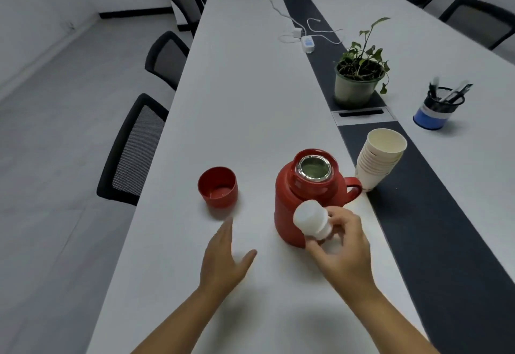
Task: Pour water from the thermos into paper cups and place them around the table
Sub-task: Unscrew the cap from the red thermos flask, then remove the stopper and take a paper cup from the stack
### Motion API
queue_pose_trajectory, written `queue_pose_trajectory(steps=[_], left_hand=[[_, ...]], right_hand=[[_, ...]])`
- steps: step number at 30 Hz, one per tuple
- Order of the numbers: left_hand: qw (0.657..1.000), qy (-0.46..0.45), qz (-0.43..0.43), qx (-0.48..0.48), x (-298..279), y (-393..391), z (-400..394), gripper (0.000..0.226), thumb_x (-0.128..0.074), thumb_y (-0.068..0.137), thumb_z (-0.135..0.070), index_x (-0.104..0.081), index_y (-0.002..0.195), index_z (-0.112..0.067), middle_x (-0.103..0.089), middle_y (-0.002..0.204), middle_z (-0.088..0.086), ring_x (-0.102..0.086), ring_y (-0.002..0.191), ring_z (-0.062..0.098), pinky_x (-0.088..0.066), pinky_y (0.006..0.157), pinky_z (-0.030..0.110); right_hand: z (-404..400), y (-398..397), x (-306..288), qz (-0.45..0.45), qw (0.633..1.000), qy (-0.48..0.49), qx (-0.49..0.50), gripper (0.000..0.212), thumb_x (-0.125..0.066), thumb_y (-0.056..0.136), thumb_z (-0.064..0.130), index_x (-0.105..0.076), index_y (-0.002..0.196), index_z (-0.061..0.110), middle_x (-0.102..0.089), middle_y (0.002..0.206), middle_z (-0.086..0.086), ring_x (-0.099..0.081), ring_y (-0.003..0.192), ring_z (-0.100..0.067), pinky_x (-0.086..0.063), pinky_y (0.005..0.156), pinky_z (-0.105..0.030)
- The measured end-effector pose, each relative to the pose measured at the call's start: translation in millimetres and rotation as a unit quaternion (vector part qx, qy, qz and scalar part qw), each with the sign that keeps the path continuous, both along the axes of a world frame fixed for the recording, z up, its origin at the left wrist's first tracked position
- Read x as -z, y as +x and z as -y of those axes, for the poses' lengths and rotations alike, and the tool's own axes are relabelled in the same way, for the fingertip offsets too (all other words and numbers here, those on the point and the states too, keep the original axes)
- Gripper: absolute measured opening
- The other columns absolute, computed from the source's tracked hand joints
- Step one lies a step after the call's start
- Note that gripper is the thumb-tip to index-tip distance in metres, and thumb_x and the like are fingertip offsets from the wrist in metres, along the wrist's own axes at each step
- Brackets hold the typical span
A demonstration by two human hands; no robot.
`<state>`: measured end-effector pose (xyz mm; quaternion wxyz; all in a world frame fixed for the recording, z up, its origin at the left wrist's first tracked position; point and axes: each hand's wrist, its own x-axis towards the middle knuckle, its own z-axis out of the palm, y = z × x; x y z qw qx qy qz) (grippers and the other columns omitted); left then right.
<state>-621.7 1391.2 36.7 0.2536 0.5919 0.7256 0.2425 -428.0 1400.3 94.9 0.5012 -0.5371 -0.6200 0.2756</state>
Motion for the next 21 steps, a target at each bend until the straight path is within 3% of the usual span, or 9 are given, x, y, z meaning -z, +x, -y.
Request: queue_pose_trajectory(steps=[2, 5, 8, 10, 14, 18, 21], left_hand=[[0.997, -0.053, -0.034, -0.036, 23.1, -35.7, 28.8, 0.082, -0.064, 0.081, -0.034, -0.016, 0.143, -0.011, -0.019, 0.153, 0.005, -0.016, 0.142, 0.017, -0.015, 0.114, 0.028], [0.989, -0.101, -0.083, -0.065, 47.6, -78.4, 62.7, 0.082, -0.055, 0.084, -0.044, -0.011, 0.144, -0.009, -0.012, 0.154, 0.005, -0.005, 0.143, 0.016, -0.004, 0.117, 0.033], [0.977, -0.123, -0.168, -0.054, 63.5, -97.8, 74.6, 0.106, -0.003, 0.066, -0.082, -0.006, 0.145, -0.012, -0.001, 0.155, 0.001, 0.006, 0.143, 0.014, 0.007, 0.115, 0.034], [0.972, -0.116, -0.202, -0.038, 74.0, -102.7, 75.9, 0.122, 0.023, 0.051, -0.084, -0.008, 0.145, -0.012, 0.001, 0.155, 0.001, 0.01, 0.142, 0.013, 0.01, 0.113, 0.034], [0.97, -0.096, -0.221, -0.027, 81.9, -105.0, 76.1, 0.099, 0.006, 0.064, -0.069, -0.003, 0.145, -0.014, 0.017, 0.148, -0.007, 0.026, 0.13, 0.004, 0.024, 0.107, 0.031], [0.97, -0.096, -0.223, -0.027, 83.9, -106.9, 77.8, 0.097, 0.006, 0.064, -0.068, 0.002, 0.145, -0.015, 0.025, 0.14, -0.009, 0.031, 0.128, 0.005, 0.035, 0.098, 0.025], [0.976, -0.086, -0.2, -0.03, 82.1, -107.8, 75.5, 0.095, -0.004, 0.067, -0.066, -0.013, 0.144, -0.011, 0.005, 0.151, -0.001, 0.021, 0.136, 0.012, 0.028, 0.103, 0.025]], right_hand=[[8.0, -21.9, 25.2, -0.009, 0.996, -0.085, -0.037, 0.059, -0.072, 0.062, -0.008, -0.042, 0.096, 0.029, -0.048, 0.091, 0.019, -0.056, 0.08, -0.005, -0.037, 0.07, 0.002], [4.6, -58.8, 63.5, 0.001, 0.97, -0.218, -0.113, 0.059, -0.065, 0.071, -0.005, -0.039, 0.122, 0.013, -0.052, 0.094, 0.007, -0.053, 0.091, -0.017, -0.036, 0.077, -0.009], [-13.7, -90.2, 87.6, 0.024, 0.963, -0.243, -0.117, 0.04, -0.068, 0.071, 0.005, -0.056, 0.109, 0.013, -0.061, 0.101, 0.001, -0.055, 0.095, -0.016, -0.035, 0.072, -0.011], [-31.1, -109.2, 98.3, 0.054, 0.97, -0.224, -0.071, 0.036, -0.072, 0.068, 0.011, -0.06, 0.103, 0.012, -0.064, 0.103, -0.001, -0.054, 0.094, -0.016, -0.033, 0.072, -0.015], [-61.8, -136.7, 117.0, 0.108, 0.972, -0.197, 0.07, 0.033, -0.071, 0.068, 0.018, -0.059, 0.098, 0.009, -0.065, 0.102, -0.008, -0.055, 0.101, -0.027, -0.034, 0.085, -0.037], [-67.1, -147.1, 140.4, 0.22, 0.953, -0.18, 0.101, 0.033, -0.067, 0.072, 0.029, -0.058, 0.097, 0.011, -0.063, 0.101, -0.006, -0.052, 0.105, -0.024, -0.022, 0.075, -0.032], [-67.4, -148.4, 147.1, 0.242, 0.948, -0.173, 0.115, 0.033, -0.065, 0.073, 0.034, -0.057, 0.098, 0.013, -0.062, 0.101, -0.004, -0.05, 0.107, -0.022, -0.023, 0.076, -0.032]])
